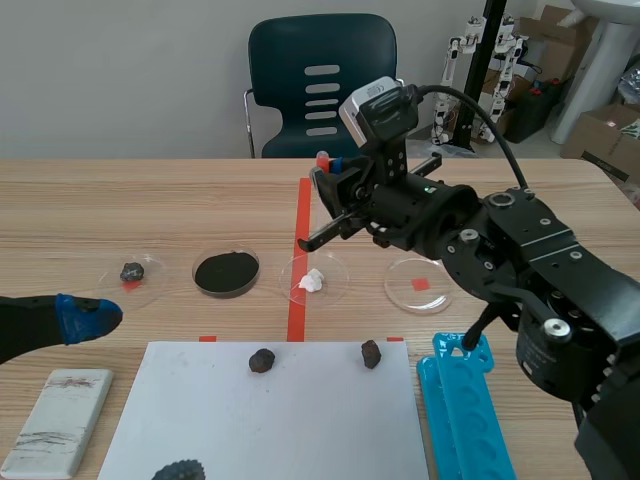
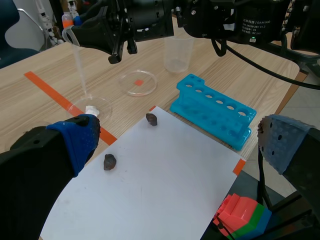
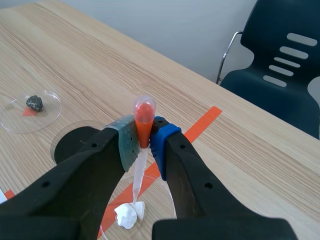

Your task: Squeeze the dropper onto the mineral

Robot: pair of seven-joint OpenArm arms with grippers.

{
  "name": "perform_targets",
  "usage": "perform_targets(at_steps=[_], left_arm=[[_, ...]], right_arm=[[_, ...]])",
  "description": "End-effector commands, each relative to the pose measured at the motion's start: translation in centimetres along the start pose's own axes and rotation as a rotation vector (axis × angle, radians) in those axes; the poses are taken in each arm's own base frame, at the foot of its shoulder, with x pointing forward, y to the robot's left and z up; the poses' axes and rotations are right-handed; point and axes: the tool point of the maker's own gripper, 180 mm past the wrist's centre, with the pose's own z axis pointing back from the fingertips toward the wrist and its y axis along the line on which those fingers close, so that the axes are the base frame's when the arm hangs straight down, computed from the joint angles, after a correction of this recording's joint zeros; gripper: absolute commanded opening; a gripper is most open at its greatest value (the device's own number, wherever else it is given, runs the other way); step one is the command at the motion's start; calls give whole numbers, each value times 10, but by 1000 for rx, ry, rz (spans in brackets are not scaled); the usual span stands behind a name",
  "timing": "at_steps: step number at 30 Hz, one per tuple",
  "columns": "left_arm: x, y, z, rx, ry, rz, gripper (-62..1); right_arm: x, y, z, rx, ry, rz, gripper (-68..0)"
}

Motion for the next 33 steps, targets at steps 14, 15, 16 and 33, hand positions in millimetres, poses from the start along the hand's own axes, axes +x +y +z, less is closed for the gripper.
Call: perform_targets(at_steps=[14,15,16,33], left_arm=[[10,0,-2,2,-40,3,14],[10,0,-2,2,-40,3,14],[10,0,-2,2,-40,3,14],[10,0,-2,2,-40,3,14]], right_arm=[[10,13,-8,36,-38,10,-609],[10,13,-8,36,-38,10,-609],[10,13,-8,36,-38,10,-609],[7,3,-8,-18,-28,18,-609]])
